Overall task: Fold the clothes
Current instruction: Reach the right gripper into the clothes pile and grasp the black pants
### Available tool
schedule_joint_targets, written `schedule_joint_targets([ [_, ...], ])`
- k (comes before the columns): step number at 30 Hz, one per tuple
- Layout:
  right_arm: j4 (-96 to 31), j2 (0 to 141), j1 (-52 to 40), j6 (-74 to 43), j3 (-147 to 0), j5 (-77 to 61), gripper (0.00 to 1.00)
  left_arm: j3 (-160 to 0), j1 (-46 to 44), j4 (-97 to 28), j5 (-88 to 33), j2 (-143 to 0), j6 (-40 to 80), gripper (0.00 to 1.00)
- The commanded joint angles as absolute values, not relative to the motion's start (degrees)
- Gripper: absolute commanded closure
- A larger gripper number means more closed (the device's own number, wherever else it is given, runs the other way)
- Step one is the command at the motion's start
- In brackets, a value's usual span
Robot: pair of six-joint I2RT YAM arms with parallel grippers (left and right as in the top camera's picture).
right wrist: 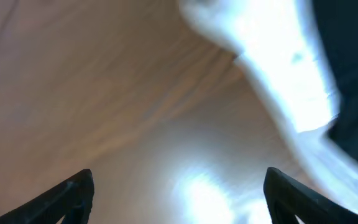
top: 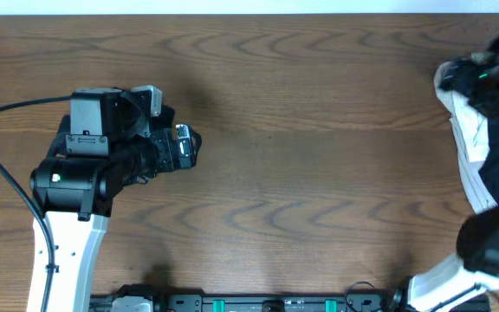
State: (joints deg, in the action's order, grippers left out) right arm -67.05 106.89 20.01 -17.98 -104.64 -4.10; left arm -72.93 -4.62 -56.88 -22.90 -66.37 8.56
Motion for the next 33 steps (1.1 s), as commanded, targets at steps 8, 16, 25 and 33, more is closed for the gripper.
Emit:
schedule_joint_targets([
  [8,-56.38,122.80,29.76,-20.58,-108.40,-3.01,0.25,-74.02,-4.80,-57.84,-21.37,-66.67,7.33,0.02],
  [16,-51.27,127.46,30.52,-20.53,-108.38,0.75,0.30,-74.00,-4.80,-57.82,-21.37,-66.98,7.35,0.02],
  [25,-52.05,127.63,31.16,-20.58,-108.16,8.97,0.48,-74.00,-4.80,-57.78,-21.37,-67.24,7.33,0.02],
  [33,-50.74,127.63,31.48,-20.80,-105.12,7.97,0.42,-74.02,-4.80,-56.97,-21.37,-67.61,7.33,0.02],
])
